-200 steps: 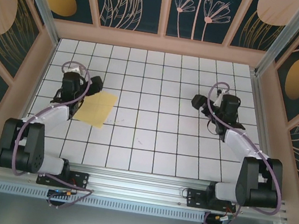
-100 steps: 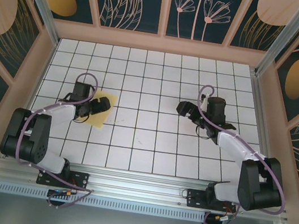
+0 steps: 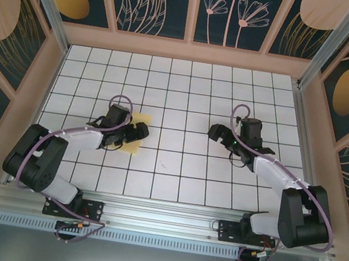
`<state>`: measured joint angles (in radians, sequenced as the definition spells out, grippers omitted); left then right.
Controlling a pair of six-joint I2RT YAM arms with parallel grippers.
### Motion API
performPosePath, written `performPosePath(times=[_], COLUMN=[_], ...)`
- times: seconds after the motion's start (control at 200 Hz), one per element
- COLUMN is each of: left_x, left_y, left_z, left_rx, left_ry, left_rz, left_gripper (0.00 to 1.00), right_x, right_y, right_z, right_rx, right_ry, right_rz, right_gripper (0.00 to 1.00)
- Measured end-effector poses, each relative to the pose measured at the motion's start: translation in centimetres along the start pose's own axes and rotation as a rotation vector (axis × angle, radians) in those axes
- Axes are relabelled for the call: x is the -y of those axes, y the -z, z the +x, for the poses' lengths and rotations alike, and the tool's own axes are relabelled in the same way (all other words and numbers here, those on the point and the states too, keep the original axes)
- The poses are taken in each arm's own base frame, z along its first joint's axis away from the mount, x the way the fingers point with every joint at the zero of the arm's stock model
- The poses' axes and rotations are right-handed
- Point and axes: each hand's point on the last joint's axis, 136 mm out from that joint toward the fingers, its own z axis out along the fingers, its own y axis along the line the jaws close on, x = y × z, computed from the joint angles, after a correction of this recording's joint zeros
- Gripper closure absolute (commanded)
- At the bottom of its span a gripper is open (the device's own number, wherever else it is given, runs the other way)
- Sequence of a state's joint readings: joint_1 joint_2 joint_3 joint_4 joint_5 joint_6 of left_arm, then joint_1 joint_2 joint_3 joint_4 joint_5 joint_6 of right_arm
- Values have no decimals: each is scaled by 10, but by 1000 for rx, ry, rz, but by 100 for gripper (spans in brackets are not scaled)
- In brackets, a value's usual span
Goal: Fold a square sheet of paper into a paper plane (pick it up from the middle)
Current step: Move the square sheet of paper to the center of the table.
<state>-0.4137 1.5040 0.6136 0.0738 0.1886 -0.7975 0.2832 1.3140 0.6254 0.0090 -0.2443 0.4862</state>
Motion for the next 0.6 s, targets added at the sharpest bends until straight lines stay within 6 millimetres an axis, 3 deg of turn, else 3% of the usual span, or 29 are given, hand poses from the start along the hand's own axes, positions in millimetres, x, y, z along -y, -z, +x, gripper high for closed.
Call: performPosePath(times=[0.175, 0.415, 0.495, 0.6], left_x=[48, 151, 182, 202], left_y=[-18, -57, -65, -56], left_z=[25, 81, 96, 103], left_rx=[-38, -154, -177, -171], left_ry=[0, -20, -27, -29], left_rz=[77, 221, 267, 311], left_gripper=[10, 10, 8, 6], right_x=[7, 25, 29, 28], right_y=[7, 20, 24, 30], right_z=[-4, -8, -8, -9], right_rx=[29, 54, 57, 61], right_ry=[-15, -78, -91, -107], right_rz=[45, 101, 111, 105], right_gripper=[1, 2, 6, 18])
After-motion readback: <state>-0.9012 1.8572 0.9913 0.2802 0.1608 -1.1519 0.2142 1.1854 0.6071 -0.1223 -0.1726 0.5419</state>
